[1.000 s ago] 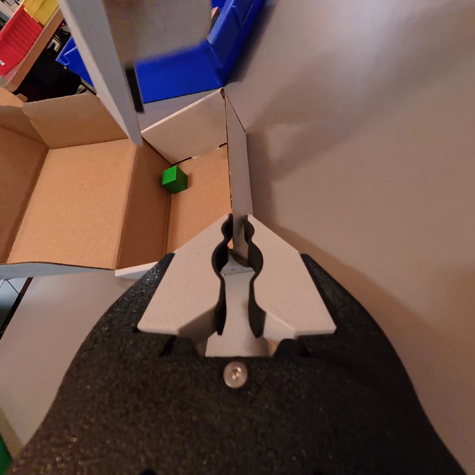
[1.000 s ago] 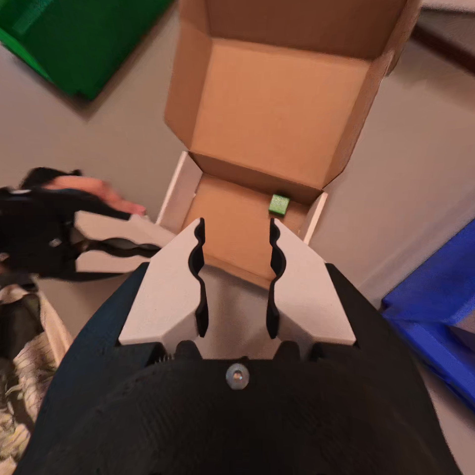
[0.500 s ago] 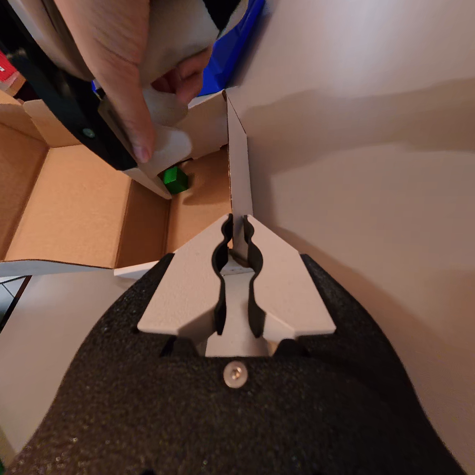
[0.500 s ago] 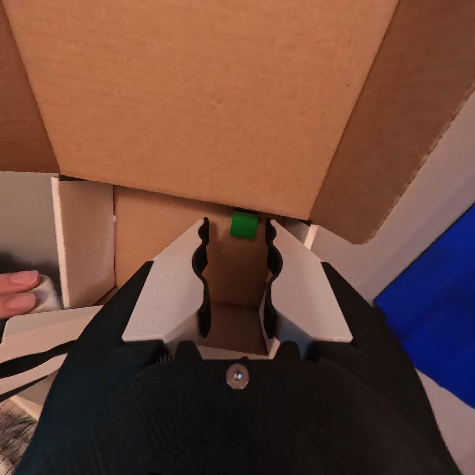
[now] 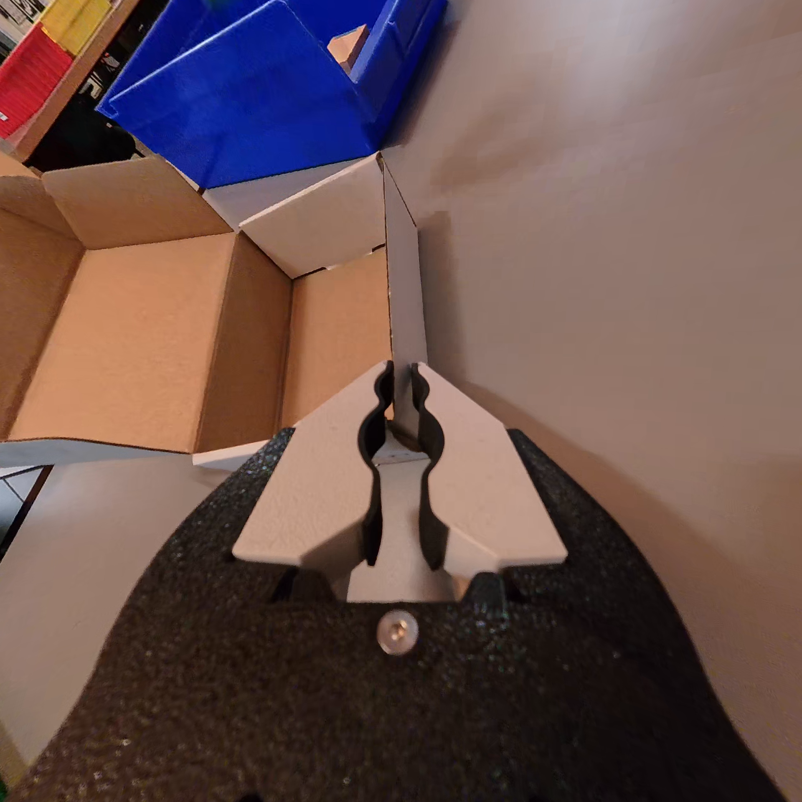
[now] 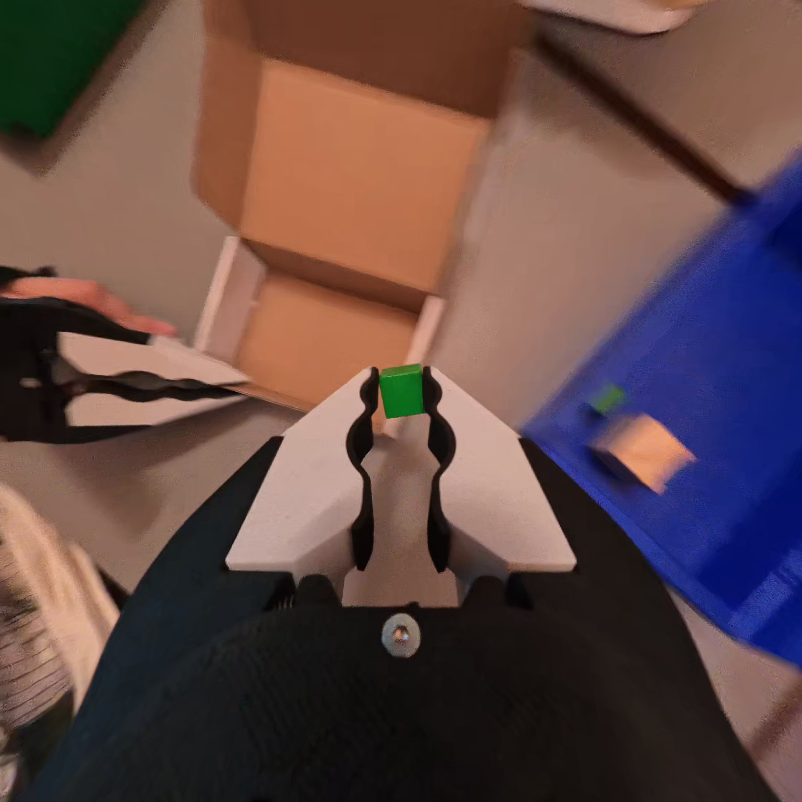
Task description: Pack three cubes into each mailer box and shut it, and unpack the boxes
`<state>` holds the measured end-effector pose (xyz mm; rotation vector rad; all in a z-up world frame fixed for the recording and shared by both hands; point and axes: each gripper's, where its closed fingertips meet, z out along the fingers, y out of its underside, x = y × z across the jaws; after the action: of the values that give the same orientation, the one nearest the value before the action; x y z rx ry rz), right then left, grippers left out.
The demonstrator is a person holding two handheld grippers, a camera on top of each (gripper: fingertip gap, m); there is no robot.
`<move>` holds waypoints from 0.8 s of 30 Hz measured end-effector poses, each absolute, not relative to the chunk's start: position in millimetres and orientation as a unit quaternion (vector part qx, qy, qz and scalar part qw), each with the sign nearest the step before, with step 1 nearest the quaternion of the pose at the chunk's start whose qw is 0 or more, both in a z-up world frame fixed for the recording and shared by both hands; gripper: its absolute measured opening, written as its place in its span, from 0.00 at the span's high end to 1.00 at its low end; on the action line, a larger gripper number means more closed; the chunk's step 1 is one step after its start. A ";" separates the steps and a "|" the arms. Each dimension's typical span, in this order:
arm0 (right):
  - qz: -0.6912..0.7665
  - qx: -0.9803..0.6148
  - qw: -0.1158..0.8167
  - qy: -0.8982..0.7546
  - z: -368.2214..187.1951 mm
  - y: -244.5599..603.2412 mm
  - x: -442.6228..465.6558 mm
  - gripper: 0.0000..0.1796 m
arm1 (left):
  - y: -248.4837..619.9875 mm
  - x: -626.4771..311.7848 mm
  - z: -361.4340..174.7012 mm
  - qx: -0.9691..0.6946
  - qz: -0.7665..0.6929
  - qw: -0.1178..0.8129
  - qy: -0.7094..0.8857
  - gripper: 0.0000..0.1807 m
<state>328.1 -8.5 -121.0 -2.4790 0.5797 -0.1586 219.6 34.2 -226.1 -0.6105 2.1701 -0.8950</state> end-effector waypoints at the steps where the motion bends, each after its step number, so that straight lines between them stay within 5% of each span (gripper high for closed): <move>1: -0.095 -0.922 0.288 0.242 -108.2 -35.8 347.4 0.89 | 34.2 219.5 -226.1 -0.236 -0.346 0.350 0.838 0.97; 7: -0.126 -0.868 0.223 0.425 -137.0 -171.5 454.8 0.89 | 33.8 220.7 -225.8 -0.237 -0.344 0.349 0.839 0.97; 15: -0.080 -0.871 0.200 0.442 -211.0 -166.2 471.0 0.89 | 34.3 220.7 -225.5 -0.233 -0.336 0.356 0.840 0.97; 18: -0.097 -0.871 0.191 0.442 -203.4 -169.4 461.2 0.70 | 34.7 220.1 -225.6 -0.226 -0.328 0.360 0.844 0.97; 24: -0.131 -0.844 0.433 0.289 -114.4 -69.1 395.6 0.76 | 36.4 218.2 -225.4 -0.220 -0.341 0.345 0.847 0.97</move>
<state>395.6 -69.1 -114.4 -2.1027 0.7202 -0.3270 218.2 36.4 -225.4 -0.5711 2.1984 -0.8845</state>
